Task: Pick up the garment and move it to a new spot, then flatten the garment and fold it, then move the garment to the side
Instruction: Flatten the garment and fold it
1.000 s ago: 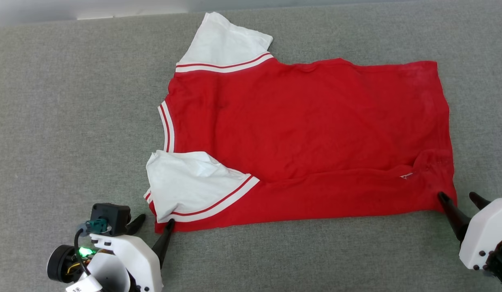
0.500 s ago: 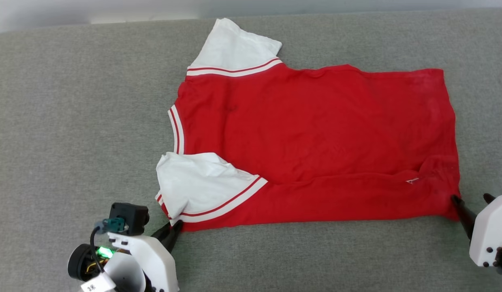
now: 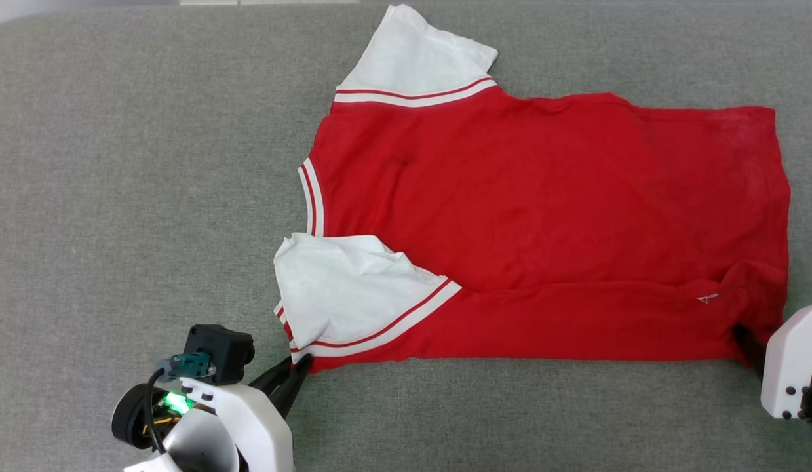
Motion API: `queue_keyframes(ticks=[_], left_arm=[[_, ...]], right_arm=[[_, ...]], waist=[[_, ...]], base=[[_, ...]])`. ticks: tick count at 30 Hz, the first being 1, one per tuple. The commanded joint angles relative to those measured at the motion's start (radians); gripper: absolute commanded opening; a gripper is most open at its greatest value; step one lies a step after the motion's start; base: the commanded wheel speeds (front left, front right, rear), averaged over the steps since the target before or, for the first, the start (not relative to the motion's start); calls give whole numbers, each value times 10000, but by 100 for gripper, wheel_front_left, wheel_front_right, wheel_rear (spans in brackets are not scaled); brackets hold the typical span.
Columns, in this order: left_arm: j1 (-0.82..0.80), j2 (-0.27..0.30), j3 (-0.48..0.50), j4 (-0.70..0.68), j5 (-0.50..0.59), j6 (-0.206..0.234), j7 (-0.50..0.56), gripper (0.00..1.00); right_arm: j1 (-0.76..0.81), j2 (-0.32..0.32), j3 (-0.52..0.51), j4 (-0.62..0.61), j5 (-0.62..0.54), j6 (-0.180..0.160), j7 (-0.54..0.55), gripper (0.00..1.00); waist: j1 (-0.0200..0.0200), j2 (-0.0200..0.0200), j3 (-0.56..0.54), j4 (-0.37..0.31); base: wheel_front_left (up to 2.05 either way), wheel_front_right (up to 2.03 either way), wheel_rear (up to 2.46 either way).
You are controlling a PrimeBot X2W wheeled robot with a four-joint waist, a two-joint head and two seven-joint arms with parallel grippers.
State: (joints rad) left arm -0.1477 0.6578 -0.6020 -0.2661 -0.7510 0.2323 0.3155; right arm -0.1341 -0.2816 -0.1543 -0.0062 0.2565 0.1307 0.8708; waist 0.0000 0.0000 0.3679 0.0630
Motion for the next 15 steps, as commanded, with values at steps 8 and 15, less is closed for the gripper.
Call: queue_keyframes(ticks=[8, 15], left_arm=[[225, 224, -80, 316, -148, -154, 198, 0], [1082, 695, -21, 231, -424, -28, 145, 0]], right_arm=[[26, 50, 283, 834, 345, -2, -65, 0], [578, -418, 25, -261, 1008, -4, 200, 0]], waist=[[0, 0, -192, 14], [0, 0, -1073, -155]], base=[[0, 0, 0], [0, 0, 0]])
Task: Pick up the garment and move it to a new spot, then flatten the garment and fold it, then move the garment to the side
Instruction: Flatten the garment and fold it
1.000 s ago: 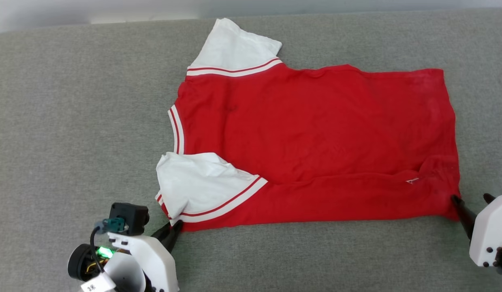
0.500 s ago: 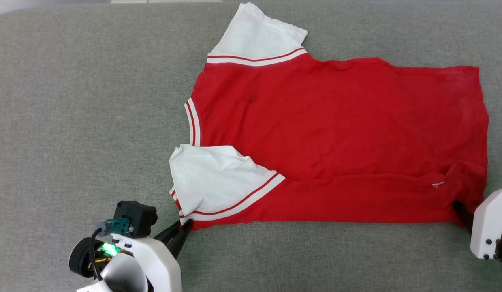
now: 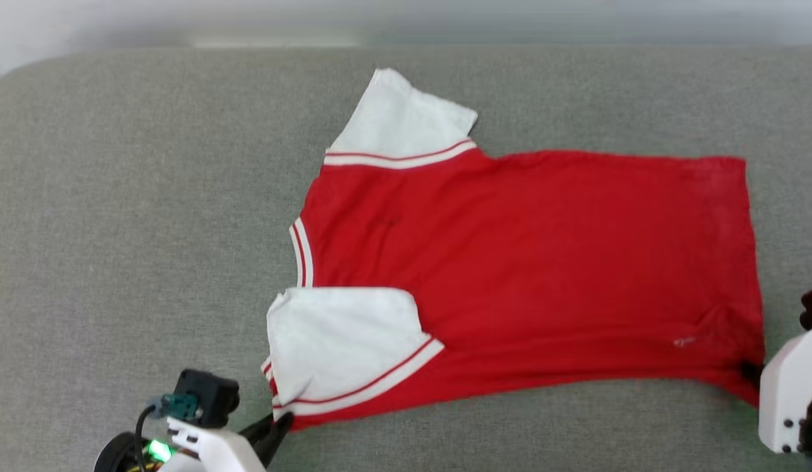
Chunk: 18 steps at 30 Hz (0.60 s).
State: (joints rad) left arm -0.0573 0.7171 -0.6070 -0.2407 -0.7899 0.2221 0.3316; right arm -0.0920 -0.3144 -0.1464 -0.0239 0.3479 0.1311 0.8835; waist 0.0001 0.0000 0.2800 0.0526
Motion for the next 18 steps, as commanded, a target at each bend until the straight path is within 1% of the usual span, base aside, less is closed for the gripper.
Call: queue_keyframes(ticks=[1, 6, 11, 14, 16, 18], left_arm=[[297, 182, 22, -68, -37, 106, -26, 0], [931, 311, -97, -284, -157, 204, -76, 0], [1280, 218, -252, -249, -258, 178, -132, 0], [1306, 89, -438, -81, -268, 93, -77, 0], [1222, 23, -535, 84, -224, -10, -61, 0], [1105, -135, -628, 245, -226, -111, -88, 0]], right_arm=[[270, -152, -99, -277, 151, -7, 182, 0], [1088, -283, -374, -1053, 211, -9, 675, 0], [1827, -76, -906, -1475, 110, -10, 1179, 0], [2124, 35, -1056, -1505, -41, -10, 1357, 0], [2276, 199, -1126, -1363, -66, -10, 1371, 0], [2421, 209, -1125, -1180, -230, -10, 1294, 0]], waist=[[-1, 0, -279, -62], [-1, 0, -594, -115], [-1, 0, -716, -129], [-1, 0, -725, -139], [-1, 0, -710, -152], [-1, 0, -683, -158]], base=[[0, 0, 0], [0, 0, 0], [0, 0, 0], [0, 0, 0], [0, 0, 0], [0, 0, 0]])
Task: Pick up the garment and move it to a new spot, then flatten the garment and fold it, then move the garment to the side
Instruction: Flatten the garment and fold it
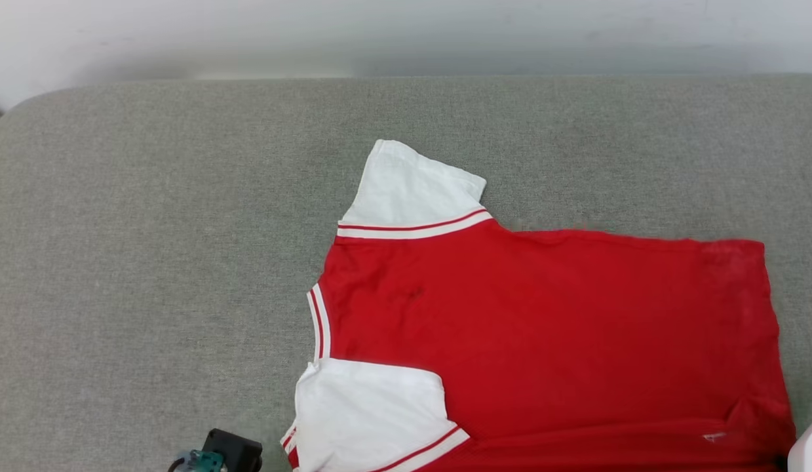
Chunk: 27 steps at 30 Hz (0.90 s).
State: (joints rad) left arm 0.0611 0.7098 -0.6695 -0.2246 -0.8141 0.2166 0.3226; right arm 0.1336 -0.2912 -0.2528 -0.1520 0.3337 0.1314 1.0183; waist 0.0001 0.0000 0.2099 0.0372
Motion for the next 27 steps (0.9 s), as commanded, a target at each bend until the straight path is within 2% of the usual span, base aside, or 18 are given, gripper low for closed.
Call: queue_keyframes(ticks=[1, 7, 8, 9, 10, 18, 24, 27], left_arm=[[-79, -62, -3, 84, 16, -55, 2, 0], [-276, -292, -128, 614, -56, -300, -133, 0], [-278, -313, -139, 684, -55, -344, -155, 21], [-292, -312, -155, 757, -26, -383, -168, 80], [-303, -317, -156, 810, -26, -392, -186, 100], [-443, -219, 238, 798, 132, -289, -811, 100], [-765, -360, 982, 759, 596, -41, -2349, 100], [-1101, -545, 1332, 679, 978, -125, -3525, 100]], right_arm=[[165, -23, -61, 101, -88, -14, -54, 0], [78, 148, 53, 734, -236, -14, -488, 0], [29, 143, 71, 823, -274, -14, -574, 15], [-10, 118, 114, 871, -291, -14, -692, 75], [-54, 94, 170, 906, -252, -14, -802, 100], [-472, -90, 200, 666, 152, -11, -1698, 100], [-926, -300, 314, 26, 602, -11, -3203, 100], [-1177, -241, 434, -264, 696, -10, -4121, 100]], waist=[[-1, 0, 18, -4], [-1, 0, 51, -57], [-1, 0, 43, -69], [-1, 0, 32, -79], [-1, 0, 16, -87], [-1, 0, -300, -176], [-1, 0, -505, -244], [-1, 0, -562, -276]], base=[[0, 0, 0], [0, 0, 0], [0, 0, 0], [0, 0, 0], [0, 0, 0], [0, 0, 0], [0, 0, 0], [0, 0, 0]])
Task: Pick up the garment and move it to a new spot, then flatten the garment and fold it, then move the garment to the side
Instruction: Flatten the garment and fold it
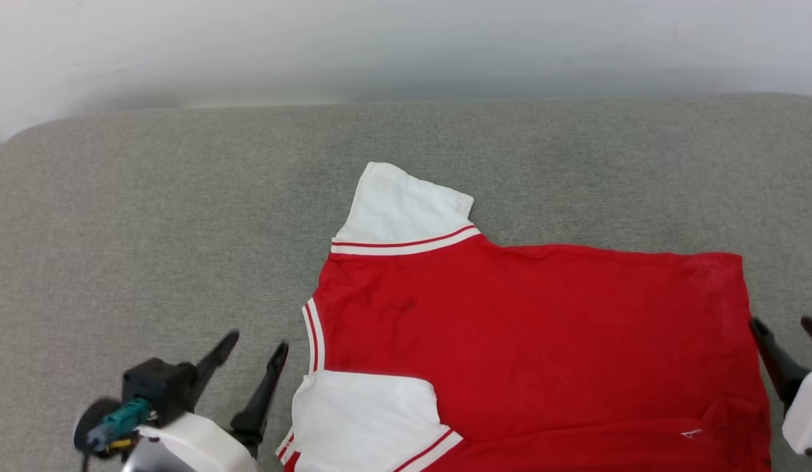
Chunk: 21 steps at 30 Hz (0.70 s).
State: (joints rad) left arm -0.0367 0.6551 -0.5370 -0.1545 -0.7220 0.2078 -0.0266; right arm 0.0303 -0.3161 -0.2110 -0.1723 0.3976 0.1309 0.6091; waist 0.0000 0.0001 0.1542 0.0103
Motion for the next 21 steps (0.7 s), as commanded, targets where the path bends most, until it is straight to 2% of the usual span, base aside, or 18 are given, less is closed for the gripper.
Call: queue_keyframes(ticks=[1, 6, 12, 17, 21], left_arm=[[-259, -21, 125, -39, 280, -77, -498, 100], [-593, -387, 405, 142, 1051, 84, -1973, 100], [-751, -1278, 1180, -35, 1727, 37, -2387, 100], [-500, -2266, 2293, -320, 2446, -446, -2388, 100], [-507, -2858, 2926, -209, 2862, -1073, -2382, 100]], right_arm=[[-201, 19, 84, -166, 64, -4, -366, 100], [-396, -49, 461, -431, -175, -4, -2101, 100], [-449, 339, 744, -513, -340, -4, -3741, 100], [-407, 637, 1009, -543, -274, -4, -4705, 100], [-463, 737, 1205, -423, -388, -4, -5136, 100]], waist=[[0, -1, -13, -20], [0, -1, -40, -122], [0, -1, 44, -227], [0, -1, 205, -329], [0, -1, 405, -484]], base=[[0, 0, 0], [0, 0, 0], [0, 0, 0], [0, 0, 0], [0, 0, 0]])
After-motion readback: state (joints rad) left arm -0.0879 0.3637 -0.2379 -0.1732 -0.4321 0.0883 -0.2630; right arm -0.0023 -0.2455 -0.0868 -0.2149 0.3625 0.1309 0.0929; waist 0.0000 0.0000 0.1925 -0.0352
